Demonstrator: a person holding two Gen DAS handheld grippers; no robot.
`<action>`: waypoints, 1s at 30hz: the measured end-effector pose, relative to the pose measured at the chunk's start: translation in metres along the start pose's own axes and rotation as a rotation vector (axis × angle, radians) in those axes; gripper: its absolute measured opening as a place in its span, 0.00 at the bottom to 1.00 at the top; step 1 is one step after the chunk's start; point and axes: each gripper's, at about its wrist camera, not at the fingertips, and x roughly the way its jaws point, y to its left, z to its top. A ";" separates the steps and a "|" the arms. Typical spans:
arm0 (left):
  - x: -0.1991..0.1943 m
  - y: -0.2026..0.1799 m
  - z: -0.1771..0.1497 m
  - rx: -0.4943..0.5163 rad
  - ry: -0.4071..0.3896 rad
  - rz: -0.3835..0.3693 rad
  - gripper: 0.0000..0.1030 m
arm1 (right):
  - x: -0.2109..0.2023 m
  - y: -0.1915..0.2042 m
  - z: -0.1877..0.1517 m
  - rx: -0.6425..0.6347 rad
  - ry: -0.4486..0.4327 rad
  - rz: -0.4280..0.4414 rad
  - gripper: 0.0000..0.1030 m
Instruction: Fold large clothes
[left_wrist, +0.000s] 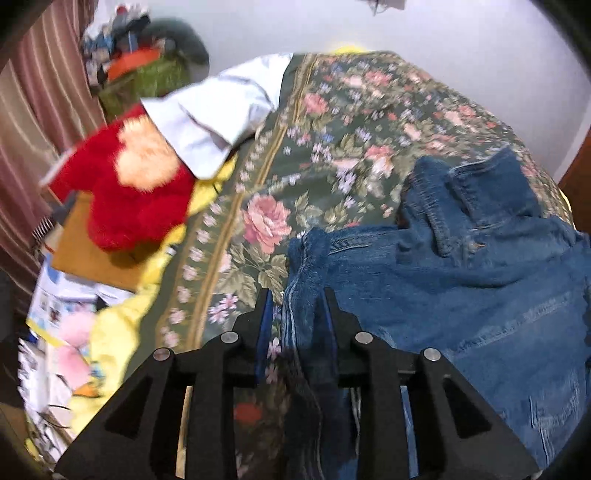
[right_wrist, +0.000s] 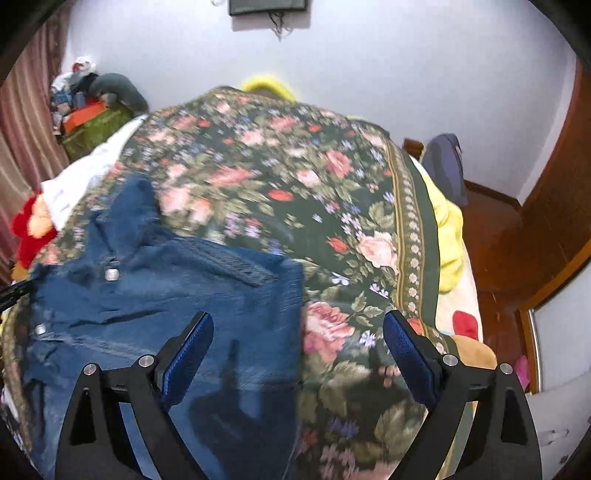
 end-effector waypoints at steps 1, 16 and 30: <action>-0.008 -0.001 0.000 0.007 -0.012 -0.001 0.26 | -0.012 0.004 -0.001 -0.007 -0.016 0.010 0.89; -0.170 -0.025 -0.043 0.056 -0.259 -0.057 0.74 | -0.165 0.059 -0.040 -0.079 -0.159 0.152 0.97; -0.148 0.008 -0.171 0.023 -0.012 -0.034 0.93 | -0.151 0.033 -0.157 0.029 0.121 0.187 0.99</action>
